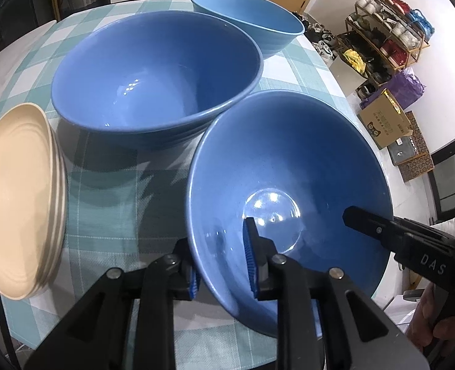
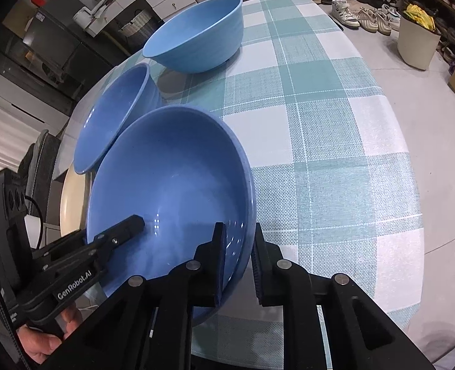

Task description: Organize plates and bowls

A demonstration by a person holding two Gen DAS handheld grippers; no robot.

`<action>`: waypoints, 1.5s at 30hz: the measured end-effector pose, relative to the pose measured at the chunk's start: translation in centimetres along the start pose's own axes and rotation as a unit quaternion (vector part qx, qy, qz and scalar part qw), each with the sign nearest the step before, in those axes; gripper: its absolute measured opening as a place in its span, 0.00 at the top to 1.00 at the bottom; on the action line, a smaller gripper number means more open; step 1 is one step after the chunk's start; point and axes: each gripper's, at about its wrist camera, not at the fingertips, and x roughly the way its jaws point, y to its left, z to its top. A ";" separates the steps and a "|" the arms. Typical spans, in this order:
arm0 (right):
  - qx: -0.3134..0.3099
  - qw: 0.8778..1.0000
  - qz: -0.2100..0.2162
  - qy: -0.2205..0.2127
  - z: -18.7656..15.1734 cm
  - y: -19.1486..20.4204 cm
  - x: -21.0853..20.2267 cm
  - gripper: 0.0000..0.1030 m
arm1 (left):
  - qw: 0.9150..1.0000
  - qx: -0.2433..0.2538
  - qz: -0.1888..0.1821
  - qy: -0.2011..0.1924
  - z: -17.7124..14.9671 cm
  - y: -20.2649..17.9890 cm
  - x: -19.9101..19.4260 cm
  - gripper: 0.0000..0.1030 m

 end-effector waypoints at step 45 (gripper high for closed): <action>-0.129 0.930 -0.030 -0.343 1.7 10.7 -13.9 0.01 | 0.943 0.022 0.129 -0.305 4.3 6.3 -14.5 0.00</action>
